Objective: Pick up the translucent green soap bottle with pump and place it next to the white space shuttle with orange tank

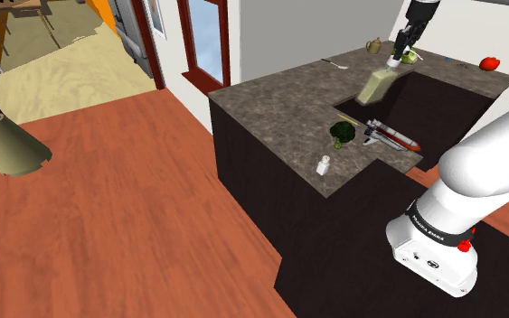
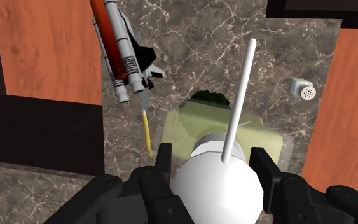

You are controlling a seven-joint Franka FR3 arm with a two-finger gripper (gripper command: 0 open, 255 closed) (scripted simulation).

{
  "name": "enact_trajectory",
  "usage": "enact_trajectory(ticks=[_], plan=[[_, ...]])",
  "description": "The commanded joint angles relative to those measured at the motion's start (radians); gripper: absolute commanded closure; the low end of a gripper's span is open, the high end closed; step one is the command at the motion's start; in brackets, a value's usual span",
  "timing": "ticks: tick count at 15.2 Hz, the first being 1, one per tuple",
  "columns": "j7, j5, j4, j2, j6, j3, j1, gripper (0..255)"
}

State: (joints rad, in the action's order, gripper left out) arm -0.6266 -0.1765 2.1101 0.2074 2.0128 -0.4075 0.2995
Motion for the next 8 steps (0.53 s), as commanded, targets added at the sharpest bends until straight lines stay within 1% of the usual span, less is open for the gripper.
enact_trajectory(ticks=[1, 2, 8], plan=[[-0.041, -0.011, 0.022, 0.024, 0.005, -0.025, 0.020, 255], [-0.081, -0.018, 0.031, 0.037, 0.007, -0.051, 0.039, 255], [-0.079, -0.018, 0.095, 0.017, 0.090, -0.060, 0.040, 255]])
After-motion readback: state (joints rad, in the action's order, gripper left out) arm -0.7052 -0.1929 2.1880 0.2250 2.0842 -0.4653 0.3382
